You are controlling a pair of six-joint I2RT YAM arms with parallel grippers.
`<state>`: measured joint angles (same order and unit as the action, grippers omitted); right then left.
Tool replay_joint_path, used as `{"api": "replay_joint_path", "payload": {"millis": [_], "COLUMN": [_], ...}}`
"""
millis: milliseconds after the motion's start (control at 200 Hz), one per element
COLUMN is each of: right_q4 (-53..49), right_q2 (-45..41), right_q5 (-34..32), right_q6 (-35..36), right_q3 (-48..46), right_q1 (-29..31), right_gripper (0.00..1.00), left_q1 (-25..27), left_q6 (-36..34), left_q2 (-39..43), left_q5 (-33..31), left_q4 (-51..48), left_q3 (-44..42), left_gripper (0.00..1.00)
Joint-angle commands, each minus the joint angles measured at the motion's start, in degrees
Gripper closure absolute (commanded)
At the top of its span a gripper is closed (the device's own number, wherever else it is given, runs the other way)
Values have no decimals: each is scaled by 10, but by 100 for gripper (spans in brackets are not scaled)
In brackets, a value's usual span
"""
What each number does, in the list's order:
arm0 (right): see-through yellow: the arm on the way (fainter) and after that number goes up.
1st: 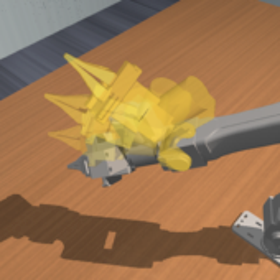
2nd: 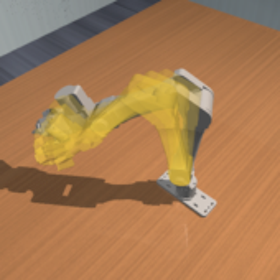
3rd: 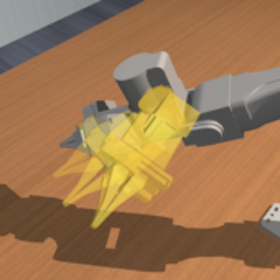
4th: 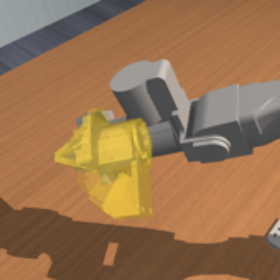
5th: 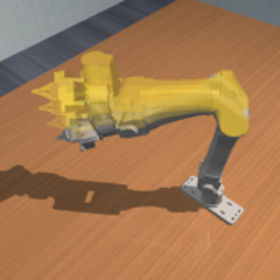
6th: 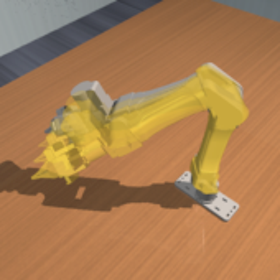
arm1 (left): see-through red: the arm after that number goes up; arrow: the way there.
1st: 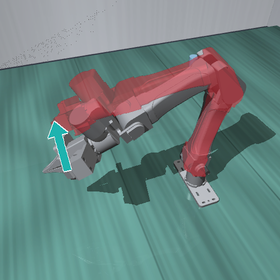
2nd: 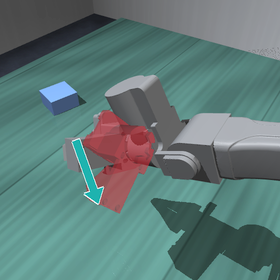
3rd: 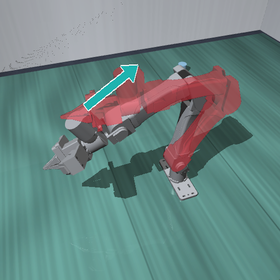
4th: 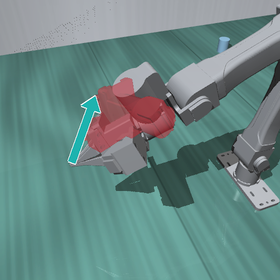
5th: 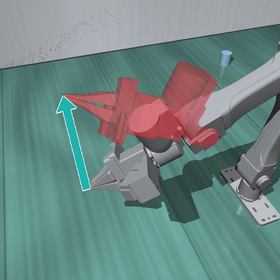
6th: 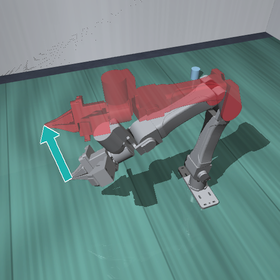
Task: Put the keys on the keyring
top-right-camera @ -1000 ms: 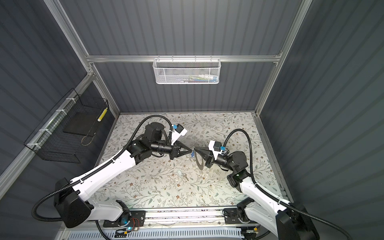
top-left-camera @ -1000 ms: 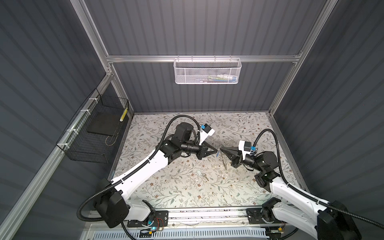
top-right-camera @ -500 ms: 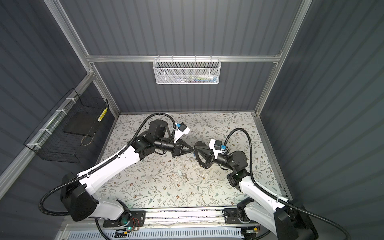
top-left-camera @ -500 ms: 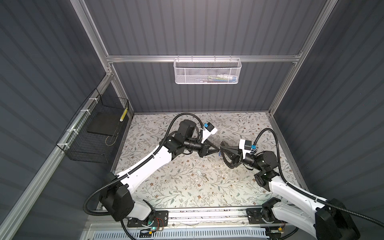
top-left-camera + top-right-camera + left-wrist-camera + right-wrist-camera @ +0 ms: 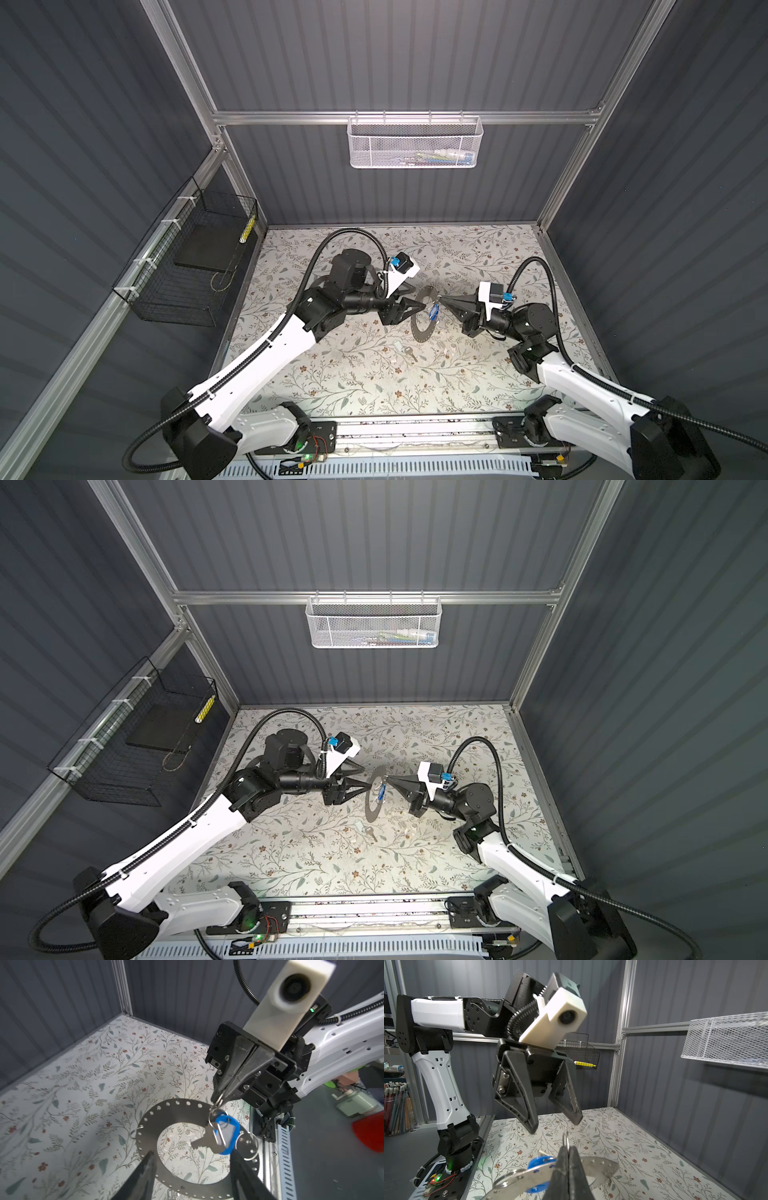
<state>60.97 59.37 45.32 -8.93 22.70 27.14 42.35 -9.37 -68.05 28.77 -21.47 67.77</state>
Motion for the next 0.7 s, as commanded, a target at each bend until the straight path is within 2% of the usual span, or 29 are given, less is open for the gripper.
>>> {"api": "replay_joint_path", "payload": {"millis": [0,320,695], "right_q4": [40,52,54], "right_q2": [2,12,15], "right_q5": [12,32,38], "right_q6": [-15,-34,-41], "right_q3": [8,13,17], "right_q1": [-2,-2,-2], "right_gripper": [100,100,100], "left_q1": [3,3,2], "left_q6": [-76,-140,-154], "left_q2": [3,-62,-59], "left_q5": [-15,42,92], "left_q4": [-19,-40,-1], "left_q3": [-2,72,60], "left_gripper": [44,53,59]}}
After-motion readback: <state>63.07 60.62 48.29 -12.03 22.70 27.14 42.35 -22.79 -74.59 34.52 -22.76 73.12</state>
